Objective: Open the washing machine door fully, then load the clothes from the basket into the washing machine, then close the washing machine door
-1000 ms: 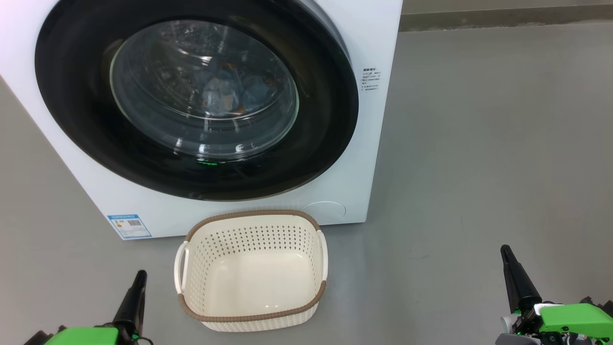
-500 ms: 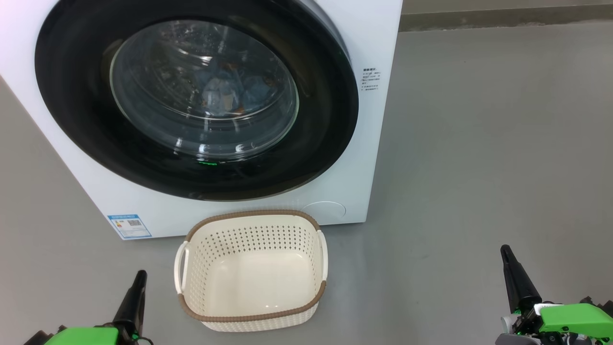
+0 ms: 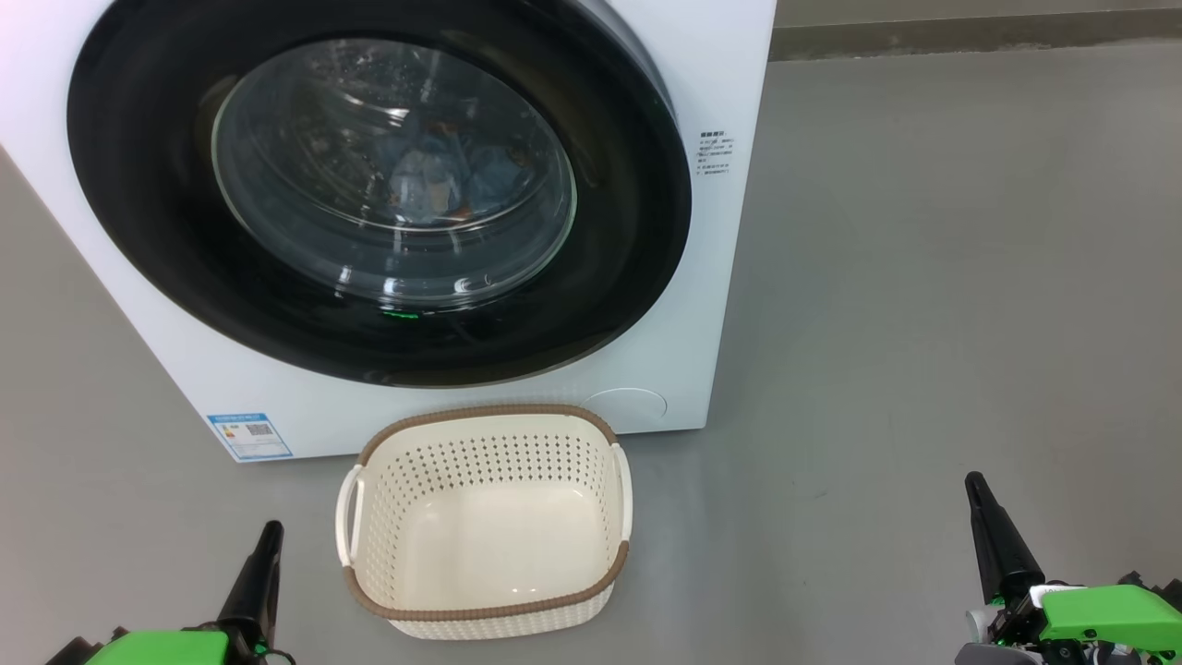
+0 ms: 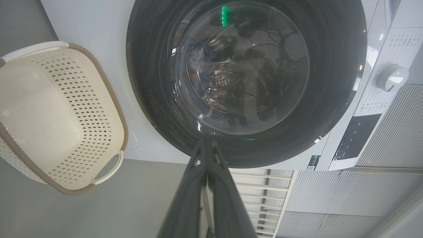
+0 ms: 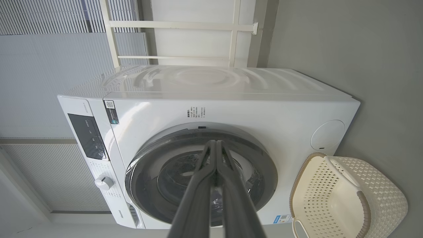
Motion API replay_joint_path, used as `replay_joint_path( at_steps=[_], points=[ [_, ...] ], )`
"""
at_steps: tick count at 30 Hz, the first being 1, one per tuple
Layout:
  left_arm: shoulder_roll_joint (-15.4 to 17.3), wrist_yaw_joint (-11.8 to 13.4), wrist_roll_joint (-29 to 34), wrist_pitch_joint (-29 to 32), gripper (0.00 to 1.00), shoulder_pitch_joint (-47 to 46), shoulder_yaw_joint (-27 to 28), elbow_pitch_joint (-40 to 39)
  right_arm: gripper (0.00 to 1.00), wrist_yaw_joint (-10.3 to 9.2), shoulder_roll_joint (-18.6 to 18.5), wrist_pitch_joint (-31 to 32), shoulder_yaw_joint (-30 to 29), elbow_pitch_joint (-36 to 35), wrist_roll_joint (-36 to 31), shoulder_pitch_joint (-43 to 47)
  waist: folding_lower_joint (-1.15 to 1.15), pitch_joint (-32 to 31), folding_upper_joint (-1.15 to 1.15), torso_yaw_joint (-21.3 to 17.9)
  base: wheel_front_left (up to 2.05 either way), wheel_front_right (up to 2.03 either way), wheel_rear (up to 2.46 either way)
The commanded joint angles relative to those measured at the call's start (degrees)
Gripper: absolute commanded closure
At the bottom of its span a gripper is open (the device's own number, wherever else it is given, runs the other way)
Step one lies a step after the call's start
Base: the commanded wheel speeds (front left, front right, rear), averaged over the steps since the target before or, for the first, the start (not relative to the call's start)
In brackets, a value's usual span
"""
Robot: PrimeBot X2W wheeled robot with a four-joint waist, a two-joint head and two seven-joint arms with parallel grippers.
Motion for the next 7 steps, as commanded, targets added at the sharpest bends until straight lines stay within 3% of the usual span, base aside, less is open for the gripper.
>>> replay_joint_path(
  at_steps=[1,7],
  points=[
    [1.2,-0.4,-0.4,0.3,1.00,-2.4,2.0,-1.5,1.00,0.10,-0.2,0.4,1.3,-1.5,0.2,-2.3,0.00,0.0,0.00,0.0,0.00,0.00,0.00],
    [1.2,-0.4,-0.4,0.3,1.00,-2.4,2.0,-1.5,1.00,0.10,-0.2,0.4,1.3,-1.5,0.2,-2.3,0.00,0.0,0.00,0.0,0.00,0.00,0.00]
  ],
)
